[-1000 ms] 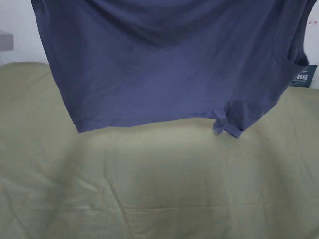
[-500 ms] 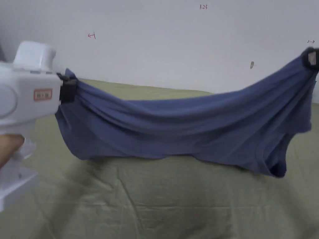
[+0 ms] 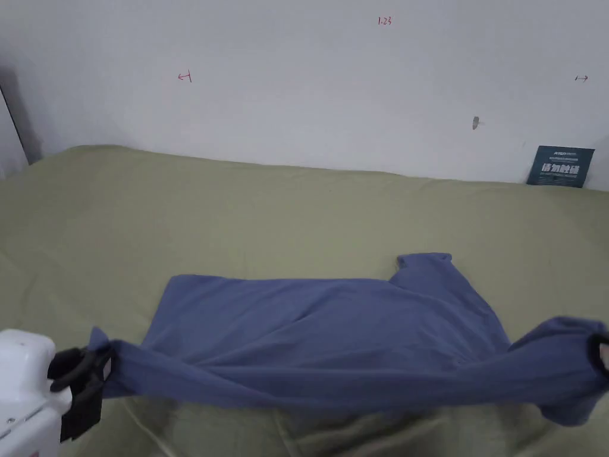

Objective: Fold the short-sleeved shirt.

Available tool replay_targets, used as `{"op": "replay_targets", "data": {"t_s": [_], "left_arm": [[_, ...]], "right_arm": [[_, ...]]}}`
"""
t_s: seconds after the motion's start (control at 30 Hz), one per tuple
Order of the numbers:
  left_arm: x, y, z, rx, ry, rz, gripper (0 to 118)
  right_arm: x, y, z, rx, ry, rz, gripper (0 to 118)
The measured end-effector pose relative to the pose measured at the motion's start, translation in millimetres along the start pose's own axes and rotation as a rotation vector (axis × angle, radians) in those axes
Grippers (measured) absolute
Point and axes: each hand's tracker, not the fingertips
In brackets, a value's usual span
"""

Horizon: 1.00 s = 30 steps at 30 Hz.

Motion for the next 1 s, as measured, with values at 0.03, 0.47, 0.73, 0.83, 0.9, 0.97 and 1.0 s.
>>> {"op": "replay_targets", "data": {"t_s": [0.03,0.47,0.73,0.83,0.9,0.97,1.0], "left_arm": [[-1,-6,-1,-0.013,-0.001,0.009,7],[-19,-84,-11,-0.260,-0.024,0.154,89],[16,-42,36,-0.021,0.090,0.190,91],[53,-37,59,0.084,0.132,0.115,55],[74,-39,73,0.103,0.154,0.086,6],[85,-40,80,0.077,0.134,0.084,0],[88,-41,81,0.038,0.101,0.109,0]], "right_arm": [[-1,-12,1,-0.022,-0.006,-0.007,0],[11,-104,5,-0.274,-0.069,-0.239,65],[-30,-58,26,-0.073,-0.214,-0.073,108],[-54,-50,33,-0.034,-0.266,-0.025,36],[-66,-54,38,-0.042,-0.299,-0.036,0],[-68,-59,46,-0.022,-0.249,-0.082,0],[-69,-63,48,-0.035,-0.238,-0.112,0]]}}
